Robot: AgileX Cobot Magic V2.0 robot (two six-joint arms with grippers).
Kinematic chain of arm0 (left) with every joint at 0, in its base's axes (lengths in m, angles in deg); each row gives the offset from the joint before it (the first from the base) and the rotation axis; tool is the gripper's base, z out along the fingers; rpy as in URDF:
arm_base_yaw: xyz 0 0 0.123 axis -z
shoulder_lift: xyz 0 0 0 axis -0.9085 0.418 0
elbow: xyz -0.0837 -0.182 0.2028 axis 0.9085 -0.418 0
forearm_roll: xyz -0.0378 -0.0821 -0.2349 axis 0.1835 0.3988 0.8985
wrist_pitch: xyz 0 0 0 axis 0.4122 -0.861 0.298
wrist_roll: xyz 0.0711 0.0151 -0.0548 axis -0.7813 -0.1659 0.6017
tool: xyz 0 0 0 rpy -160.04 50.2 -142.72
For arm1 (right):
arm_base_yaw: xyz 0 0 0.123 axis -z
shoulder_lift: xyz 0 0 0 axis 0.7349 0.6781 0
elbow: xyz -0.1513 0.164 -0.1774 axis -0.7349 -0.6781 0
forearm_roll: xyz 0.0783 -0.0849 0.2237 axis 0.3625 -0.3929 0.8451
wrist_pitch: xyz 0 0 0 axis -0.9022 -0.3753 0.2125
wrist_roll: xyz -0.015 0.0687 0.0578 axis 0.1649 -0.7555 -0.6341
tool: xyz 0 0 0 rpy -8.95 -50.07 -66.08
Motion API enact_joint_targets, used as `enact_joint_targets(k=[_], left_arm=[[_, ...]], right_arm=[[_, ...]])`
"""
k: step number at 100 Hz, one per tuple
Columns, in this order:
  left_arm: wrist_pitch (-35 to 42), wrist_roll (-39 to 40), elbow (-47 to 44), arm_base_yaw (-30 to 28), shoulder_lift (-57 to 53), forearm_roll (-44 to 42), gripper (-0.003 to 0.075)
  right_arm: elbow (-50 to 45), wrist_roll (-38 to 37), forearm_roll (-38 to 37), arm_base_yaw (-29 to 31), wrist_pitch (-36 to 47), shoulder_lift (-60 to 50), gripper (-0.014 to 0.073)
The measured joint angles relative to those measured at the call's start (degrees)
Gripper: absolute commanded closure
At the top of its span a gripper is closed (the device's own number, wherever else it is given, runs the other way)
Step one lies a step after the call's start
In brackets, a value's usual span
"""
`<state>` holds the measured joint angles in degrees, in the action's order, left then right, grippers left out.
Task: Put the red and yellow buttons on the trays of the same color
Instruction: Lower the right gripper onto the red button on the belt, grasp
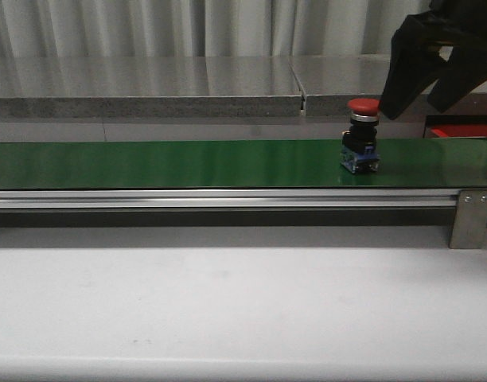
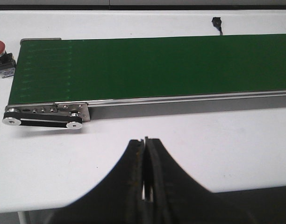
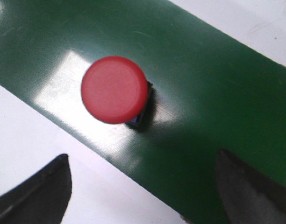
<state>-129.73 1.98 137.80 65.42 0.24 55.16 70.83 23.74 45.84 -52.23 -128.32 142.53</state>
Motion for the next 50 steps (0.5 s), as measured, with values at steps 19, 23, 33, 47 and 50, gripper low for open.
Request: enact_joint_targets(k=[19, 23, 33, 47, 50], left_arm=[[0.0, 0.0, 0.0, 0.0, 0.0, 0.0, 0.0741], [0.0, 0.0, 0.0, 0.0, 0.0, 0.0, 0.0741], [0.0, 0.0, 0.0, 0.0, 0.0, 0.0, 0.0741], [0.0, 0.0, 0.0, 0.0, 0.0, 0.0, 0.0741], [0.0, 0.0, 0.0, 0.0, 0.0, 0.0, 0.0741]], right_arm=[[2.3, -0.1, 0.2, -1.1, 0.9, 2.7, -0.0034], [3.0, -0.1, 0.5, -1.3, 1.2, 3.4, -0.0032], [4.7, -0.1, 1.0, -1.5, 1.5, 5.3, -0.0006], [4.9, -0.2, 1.0, -1.5, 1.6, 6.4, 0.0223], [4.9, -0.3, 1.0, -1.5, 1.6, 6.4, 0.0272]])
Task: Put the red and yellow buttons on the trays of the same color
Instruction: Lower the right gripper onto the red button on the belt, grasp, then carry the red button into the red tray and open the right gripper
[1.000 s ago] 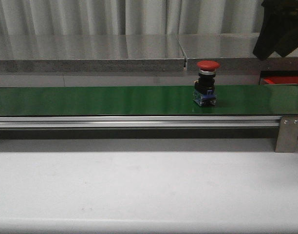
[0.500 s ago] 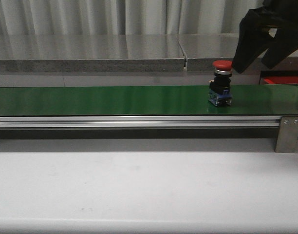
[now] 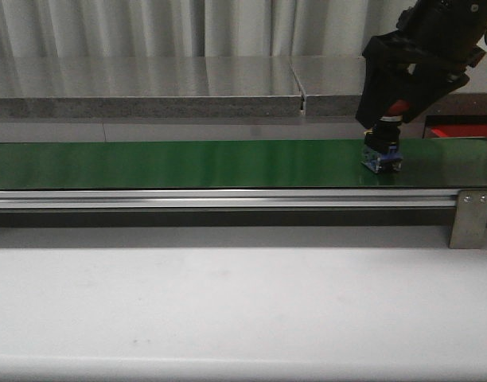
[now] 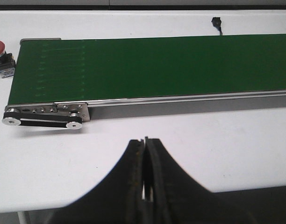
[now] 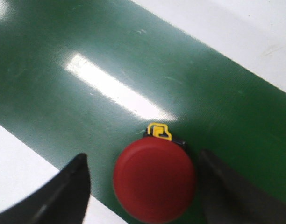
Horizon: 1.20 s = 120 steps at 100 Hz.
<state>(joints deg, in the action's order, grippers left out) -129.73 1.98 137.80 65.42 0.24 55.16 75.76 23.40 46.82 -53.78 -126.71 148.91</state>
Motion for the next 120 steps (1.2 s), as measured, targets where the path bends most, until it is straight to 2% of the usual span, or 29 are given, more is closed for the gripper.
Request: enact_joint_targets(k=[6, 13, 33, 50, 66, 94, 120], left_arm=[[0.0, 0.0, 0.0, 0.0, 0.0, 0.0, 0.0741], [0.0, 0.0, 0.0, 0.0, 0.0, 0.0, 0.0741], [0.0, 0.0, 0.0, 0.0, 0.0, 0.0, 0.0741], [0.0, 0.0, 0.0, 0.0, 0.0, 0.0, 0.0741], [0.0, 0.0, 0.0, 0.0, 0.0, 0.0, 0.0741], [0.0, 0.0, 0.0, 0.0, 0.0, 0.0, 0.0741], [0.0, 0.0, 0.0, 0.0, 0.0, 0.0, 0.0741]], right_arm=[[0.1, -0.7, -0.3, 0.0, 0.0, 0.0, 0.0361], [0.2, -1.5, -0.6, 0.0, 0.0, 0.0, 0.0410], [0.2, -4.4, -1.0, 0.0, 0.4, 0.0, 0.0412], [0.2, -13.0, -3.6, 1.3, 1.4, -1.4, 0.0412], [0.2, -19.8, -9.0, 4.6, 1.7, -4.3, 0.0418], [0.2, -25.8, -14.0, 12.0, 1.8, -6.6, 0.0418], [0.2, -27.1, -16.3, 18.5, 3.9, -6.7, 0.0418]])
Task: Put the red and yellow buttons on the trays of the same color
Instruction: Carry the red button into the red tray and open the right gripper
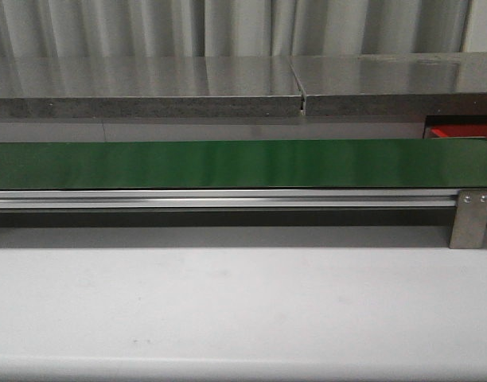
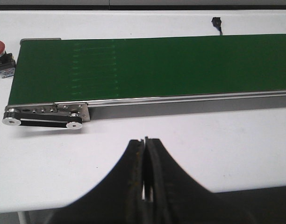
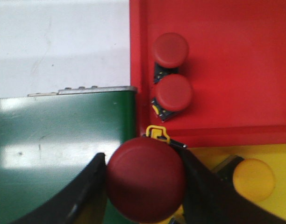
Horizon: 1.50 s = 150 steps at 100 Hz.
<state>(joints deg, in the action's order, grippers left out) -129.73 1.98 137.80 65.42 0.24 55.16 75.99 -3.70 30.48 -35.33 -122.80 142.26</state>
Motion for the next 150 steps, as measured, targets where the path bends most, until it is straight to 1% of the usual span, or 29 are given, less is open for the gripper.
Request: enact_joint_targets(k=[12, 28, 69, 86, 108, 150], left_arm=[[0.0, 0.0, 0.0, 0.0, 0.0, 0.0, 0.0741], [0.0, 0.0, 0.0, 0.0, 0.0, 0.0, 0.0741], [0.0, 0.0, 0.0, 0.0, 0.0, 0.0, 0.0741], [0.0, 0.0, 0.0, 0.0, 0.0, 0.0, 0.0741], [0.0, 0.0, 0.0, 0.0, 0.0, 0.0, 0.0741], [0.0, 0.0, 0.0, 0.0, 0.0, 0.0, 0.0741]], right_arm=[[1.0, -0.1, 0.0, 2.1, 1.0, 0.6, 0.0418], [4.7, -0.1, -0.1, 3.9, 1.4, 3.2, 0.0418], [13.5, -0.5, 0.4, 7.9, 3.3, 14.7, 0.0418], [18.3, -0.7, 1.1, 8.1, 4.1, 19.6, 0.0418], [23.3, -0.7, 4.4, 8.1, 4.1, 25.1, 0.0418], [24.1, -0.7, 4.9, 8.1, 5.5, 28.6, 0.0417]])
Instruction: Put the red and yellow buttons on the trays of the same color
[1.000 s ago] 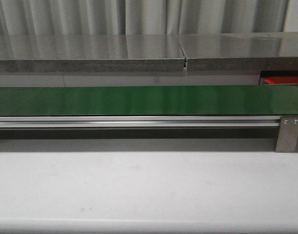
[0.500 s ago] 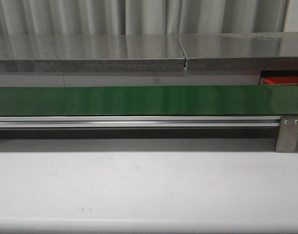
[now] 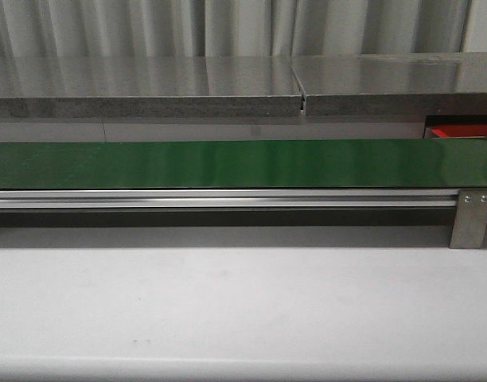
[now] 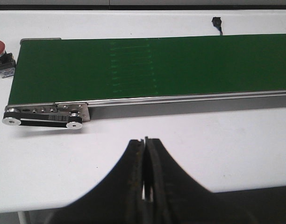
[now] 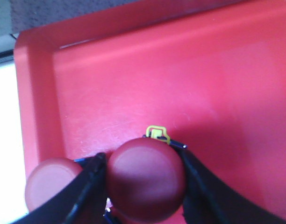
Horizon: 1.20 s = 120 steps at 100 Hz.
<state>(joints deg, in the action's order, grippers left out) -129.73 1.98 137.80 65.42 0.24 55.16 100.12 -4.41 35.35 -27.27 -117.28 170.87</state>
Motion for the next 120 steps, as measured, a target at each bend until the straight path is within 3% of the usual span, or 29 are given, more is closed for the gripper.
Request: enact_joint_targets(k=[24, 29, 42, 49, 110, 120], left_arm=[[0.0, 0.0, 0.0, 0.0, 0.0, 0.0, 0.0741], [0.0, 0.0, 0.0, 0.0, 0.0, 0.0, 0.0741], [0.0, 0.0, 0.0, 0.0, 0.0, 0.0, 0.0741], [0.0, 0.0, 0.0, 0.0, 0.0, 0.0, 0.0741], [0.0, 0.0, 0.0, 0.0, 0.0, 0.0, 0.0741], [0.0, 0.0, 0.0, 0.0, 0.0, 0.0, 0.0741]], right_arm=[[0.0, 0.0, 0.4, 0.3, 1.0, 2.7, 0.0401], [0.0, 0.0, 0.5, 0.4, 1.2, 2.9, 0.0347], [0.0, -0.1, 0.7, 0.4, 1.3, 2.9, 0.0087], [0.0, -0.1, 0.8, 0.4, 1.3, 2.9, 0.0018], [0.0, -0.1, 0.7, 0.8, 0.4, -0.6, 0.0034], [0.0, 0.1, -0.6, 0.8, -1.5, -2.3, 0.0074]])
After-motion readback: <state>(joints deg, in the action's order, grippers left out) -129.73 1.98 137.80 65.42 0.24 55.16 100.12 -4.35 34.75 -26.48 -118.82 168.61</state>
